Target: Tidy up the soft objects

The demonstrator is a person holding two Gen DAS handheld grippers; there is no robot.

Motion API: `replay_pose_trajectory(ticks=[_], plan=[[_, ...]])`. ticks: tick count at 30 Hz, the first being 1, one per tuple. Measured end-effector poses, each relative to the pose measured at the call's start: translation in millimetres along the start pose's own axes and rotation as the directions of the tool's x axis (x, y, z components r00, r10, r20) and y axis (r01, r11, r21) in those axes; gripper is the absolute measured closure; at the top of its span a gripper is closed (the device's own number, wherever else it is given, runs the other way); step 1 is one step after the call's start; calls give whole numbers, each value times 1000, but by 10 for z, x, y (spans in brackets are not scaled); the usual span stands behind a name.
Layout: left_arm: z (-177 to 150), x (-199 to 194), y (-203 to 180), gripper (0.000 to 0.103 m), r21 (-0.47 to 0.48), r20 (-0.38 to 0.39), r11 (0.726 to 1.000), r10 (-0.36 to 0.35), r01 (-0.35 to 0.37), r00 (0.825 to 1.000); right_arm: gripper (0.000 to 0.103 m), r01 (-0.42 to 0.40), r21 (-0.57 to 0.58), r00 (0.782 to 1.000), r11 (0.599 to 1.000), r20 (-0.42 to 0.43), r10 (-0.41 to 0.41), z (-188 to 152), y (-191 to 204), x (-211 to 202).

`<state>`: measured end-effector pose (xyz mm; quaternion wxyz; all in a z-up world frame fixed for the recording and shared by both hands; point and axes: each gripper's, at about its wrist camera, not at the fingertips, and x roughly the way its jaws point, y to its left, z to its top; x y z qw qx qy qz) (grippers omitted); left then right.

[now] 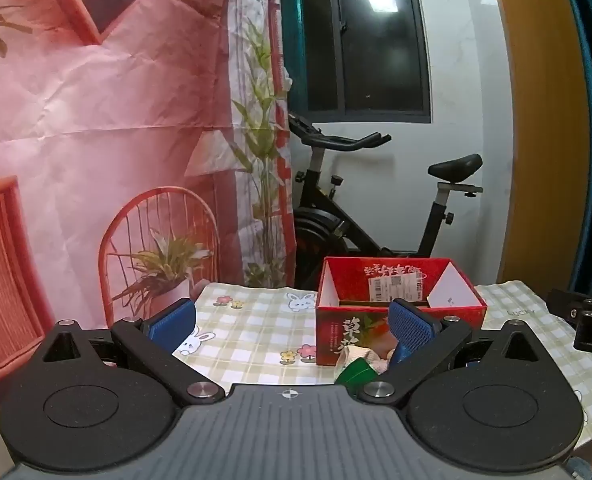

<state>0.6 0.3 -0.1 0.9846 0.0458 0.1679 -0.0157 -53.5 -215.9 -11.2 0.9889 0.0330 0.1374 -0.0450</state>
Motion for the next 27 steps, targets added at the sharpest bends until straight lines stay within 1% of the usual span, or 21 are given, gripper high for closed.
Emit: replay_pose_trajectory(ticks=[2,3,4,5,12,15,27], plan=[[4,19,2,0,2,1,1000,-7,7,1000,0,-2,8,1000,1000,2,2,-2,0,-1],[3,36,49,0,-14,-1,1000,-5,5,1000,0,-2,7,1000,1000,2,2,-3,0,-1],[2,40,55,0,-10,8,1000,-5,5,1000,0,-3,7,1000,1000,2,3,-3,-1,-1],[-13,-10,41,0,0,39,1000,1,-1,999,0,-2,5,1000,1000,3,2,-4,-3,0],[-27,-28,71,0,-2,31,1000,7,-7,999,0,-6,4,1000,1000,5,6,1,-13,-19],[-18,-5,18,0,5,24,1000,18,-18,1000,0,-4,3,1000,1000,5,4,-7,-3,-5],[-37,-9,19,0,7,20,1000,19,-19,1000,0,-4,1,1000,1000,-1,4,-1,-3,-8]])
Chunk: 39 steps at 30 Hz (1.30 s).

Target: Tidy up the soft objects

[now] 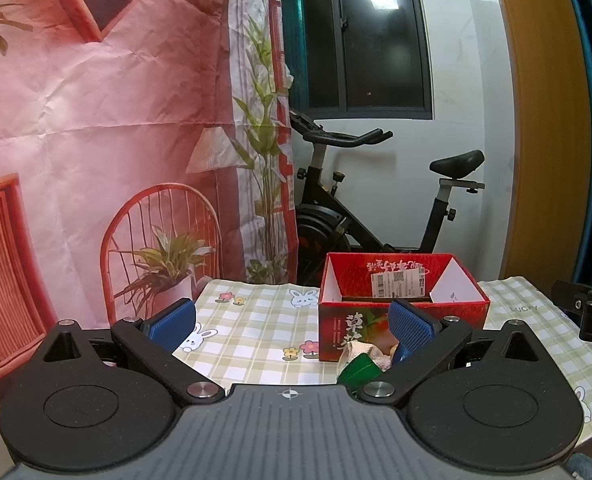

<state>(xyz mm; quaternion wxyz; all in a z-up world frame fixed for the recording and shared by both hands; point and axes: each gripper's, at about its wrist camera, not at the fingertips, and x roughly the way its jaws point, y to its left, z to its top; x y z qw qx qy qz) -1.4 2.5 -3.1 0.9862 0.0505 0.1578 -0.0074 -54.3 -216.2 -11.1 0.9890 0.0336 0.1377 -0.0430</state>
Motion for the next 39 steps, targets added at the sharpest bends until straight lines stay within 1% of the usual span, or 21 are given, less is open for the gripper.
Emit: replay_pose_trajectory(ticks=[23,39], plan=[[-7,-5,-14,0,1,-7,1000,0,0,1000,0,1,0,1000,1000,-1,-1,3,3,19],[-38,-3,-34,0,3,-25,1000,-8,8,1000,0,1,1,1000,1000,-2,-1,1,4,35]])
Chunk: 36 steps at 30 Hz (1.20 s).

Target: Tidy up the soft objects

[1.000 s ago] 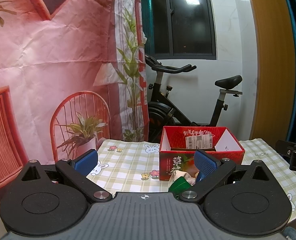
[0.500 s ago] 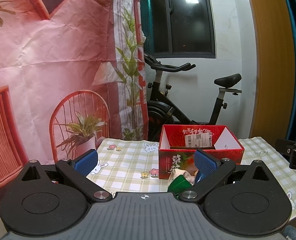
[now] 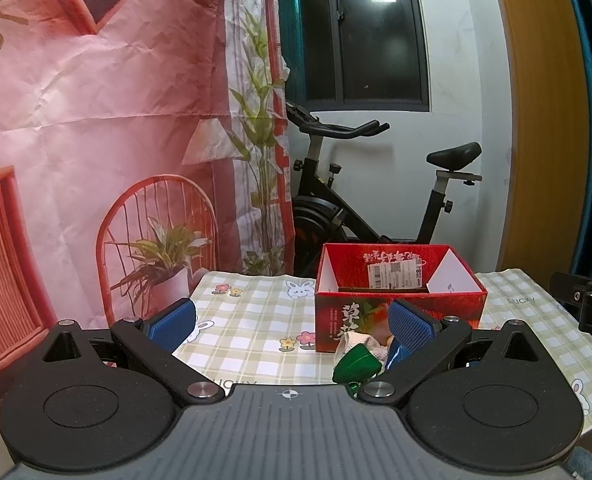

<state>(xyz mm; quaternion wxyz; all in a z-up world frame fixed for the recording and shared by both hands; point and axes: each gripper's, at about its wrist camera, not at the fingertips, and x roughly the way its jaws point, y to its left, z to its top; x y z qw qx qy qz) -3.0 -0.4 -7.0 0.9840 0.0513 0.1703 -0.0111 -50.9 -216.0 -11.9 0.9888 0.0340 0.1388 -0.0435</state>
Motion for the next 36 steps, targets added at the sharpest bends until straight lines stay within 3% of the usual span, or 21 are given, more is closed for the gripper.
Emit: replay_pose_trajectory(ticks=[24,36], plan=[[3,2,6,0,-3,-2,1000,0,0,1000,0,-1,2,1000,1000,-2,1,-23,7,17],[-170,189,61,0,-67,-29,998,-10,8,1000,0,-39,26,999,999,26,38,-206,-26,148]])
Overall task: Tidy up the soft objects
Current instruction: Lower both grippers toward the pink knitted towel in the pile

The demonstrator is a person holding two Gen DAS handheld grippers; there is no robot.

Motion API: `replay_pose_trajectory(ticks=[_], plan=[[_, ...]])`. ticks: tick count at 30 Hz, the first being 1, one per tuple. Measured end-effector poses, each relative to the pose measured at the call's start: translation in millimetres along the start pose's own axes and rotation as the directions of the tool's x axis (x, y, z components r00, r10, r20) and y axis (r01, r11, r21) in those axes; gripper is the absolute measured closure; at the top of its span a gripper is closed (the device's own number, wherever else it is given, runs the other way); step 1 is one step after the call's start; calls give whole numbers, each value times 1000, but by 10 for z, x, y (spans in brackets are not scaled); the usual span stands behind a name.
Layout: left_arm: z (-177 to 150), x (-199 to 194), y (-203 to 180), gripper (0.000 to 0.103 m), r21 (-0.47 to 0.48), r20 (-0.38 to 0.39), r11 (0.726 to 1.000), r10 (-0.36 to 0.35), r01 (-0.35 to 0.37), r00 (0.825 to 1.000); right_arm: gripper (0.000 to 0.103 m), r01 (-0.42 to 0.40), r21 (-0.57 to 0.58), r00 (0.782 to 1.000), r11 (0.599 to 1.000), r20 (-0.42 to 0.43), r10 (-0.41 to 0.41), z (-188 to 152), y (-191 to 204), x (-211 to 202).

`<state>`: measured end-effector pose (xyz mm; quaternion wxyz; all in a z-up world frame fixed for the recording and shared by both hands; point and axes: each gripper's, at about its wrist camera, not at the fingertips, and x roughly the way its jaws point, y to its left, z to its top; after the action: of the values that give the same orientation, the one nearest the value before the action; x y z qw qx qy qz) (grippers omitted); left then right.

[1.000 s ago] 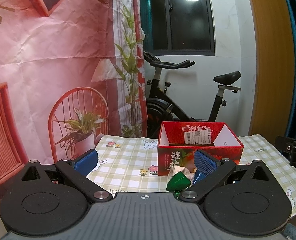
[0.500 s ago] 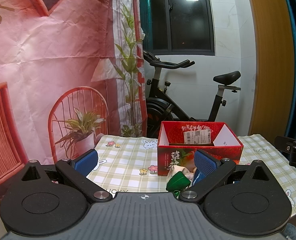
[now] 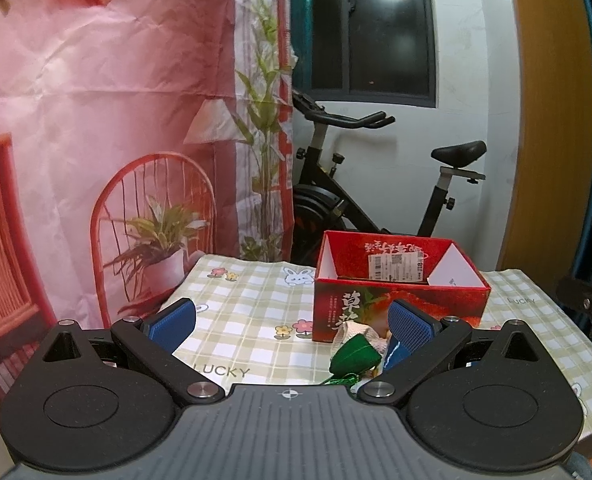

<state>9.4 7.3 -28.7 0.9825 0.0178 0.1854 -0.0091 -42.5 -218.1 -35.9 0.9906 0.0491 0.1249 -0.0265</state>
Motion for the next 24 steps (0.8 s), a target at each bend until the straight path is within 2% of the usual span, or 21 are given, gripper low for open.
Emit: replay_pose_trajectory(ticks=[6,9,12,16,18,24], plan=[[-200,308,136,0,-112,-62,994,-24,17,998,0,2,16,999,1000,-41,-1,-306,-106,258],[-337,474,133,0,-71,-77,997,-24,19,997,0,0,-5,999,1000,-44,-1,-511,-111,387],[-466,676,84,0,-23,-140,1000,-17,14,990,0,0,-14,995,1000,-99,-1,-714,-130,544],[-647,921,54,0,6,-215,1000,-19,21,976,0,-42,14,973,999,-224,45,-942,-142,773],[-733,1028,34,0,25,-248,1000,-8,15,969,0,-1,16,959,1000,-283,6,-1046,-115,885],[-917,1215,28,0,1,-317,999,-42,45,948,0,15,2,933,1000,-359,-13,-1346,-119,1082]])
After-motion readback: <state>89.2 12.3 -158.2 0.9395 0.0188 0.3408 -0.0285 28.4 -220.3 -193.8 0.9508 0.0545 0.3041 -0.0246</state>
